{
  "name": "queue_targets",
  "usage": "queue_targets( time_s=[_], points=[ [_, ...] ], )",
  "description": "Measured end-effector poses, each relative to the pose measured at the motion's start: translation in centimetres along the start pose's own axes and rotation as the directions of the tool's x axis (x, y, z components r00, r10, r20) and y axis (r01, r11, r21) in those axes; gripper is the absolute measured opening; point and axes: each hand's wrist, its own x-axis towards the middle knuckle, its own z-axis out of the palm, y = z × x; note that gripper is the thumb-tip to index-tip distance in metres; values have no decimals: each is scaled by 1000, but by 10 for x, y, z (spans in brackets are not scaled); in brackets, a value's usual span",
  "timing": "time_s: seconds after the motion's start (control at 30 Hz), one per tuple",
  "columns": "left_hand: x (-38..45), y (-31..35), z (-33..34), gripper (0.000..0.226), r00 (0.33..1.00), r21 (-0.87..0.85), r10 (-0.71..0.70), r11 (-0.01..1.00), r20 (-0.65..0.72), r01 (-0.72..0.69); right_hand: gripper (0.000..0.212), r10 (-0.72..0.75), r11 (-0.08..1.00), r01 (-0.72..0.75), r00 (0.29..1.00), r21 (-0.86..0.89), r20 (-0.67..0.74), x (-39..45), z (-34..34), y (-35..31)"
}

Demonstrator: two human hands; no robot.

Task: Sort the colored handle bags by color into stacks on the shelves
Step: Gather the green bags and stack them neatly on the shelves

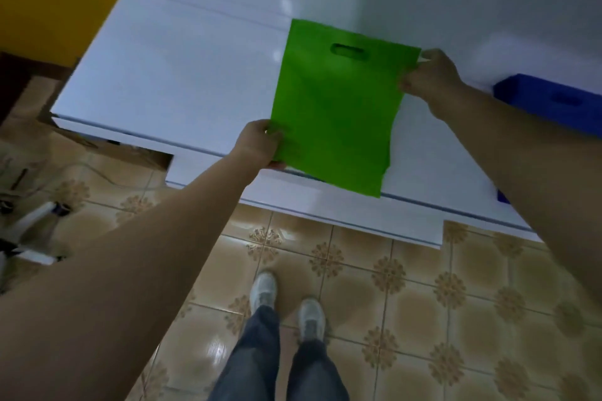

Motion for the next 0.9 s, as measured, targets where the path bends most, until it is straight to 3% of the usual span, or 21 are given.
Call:
queue_targets(
  time_s=[0.07,0.2,0.3,0.37,0.43,0.5,0.6,0.73,0.83,0.9],
  points=[
    [19,4,11,17,1000,-19,27,999,-6,-27,79,-44,999,43,999,3,26,2,12,8],
    [51,9,34,38,999,36,37,999,-36,-35,79,17,977,9,992,-211,122,4,45,57],
    [63,10,42,45,991,174,103,981,-91,-86,92,36,920,17,991,-393,127,5,62,88],
    [65,7,43,47,956,370,247,912,-156,-175,90,-9,889,50,996,-456,92,6,67,97],
    [64,1,43,47,883,634,419,746,-211,-203,90,-53,902,73,997,-425,58,4,70,99],
    [66,-3,45,49,836,738,490,654,-245,-167,95,-69,927,78,997,-366,39,6,73,98],
    [68,-3,48,47,888,675,394,724,-235,-143,91,-51,953,70,996,-294,71,12,80,93],
    [68,2,49,39,904,755,345,654,-254,-38,50,41,998,-40,999,-42,20,16,80,84],
    [72,5,48,46,924,651,294,756,-245,-68,47,207,977,-205,978,53,-34,23,79,84],
    [78,9,47,46,935,590,271,803,-230,-88,41,295,948,-299,954,110,57,23,81,80]
  ],
)
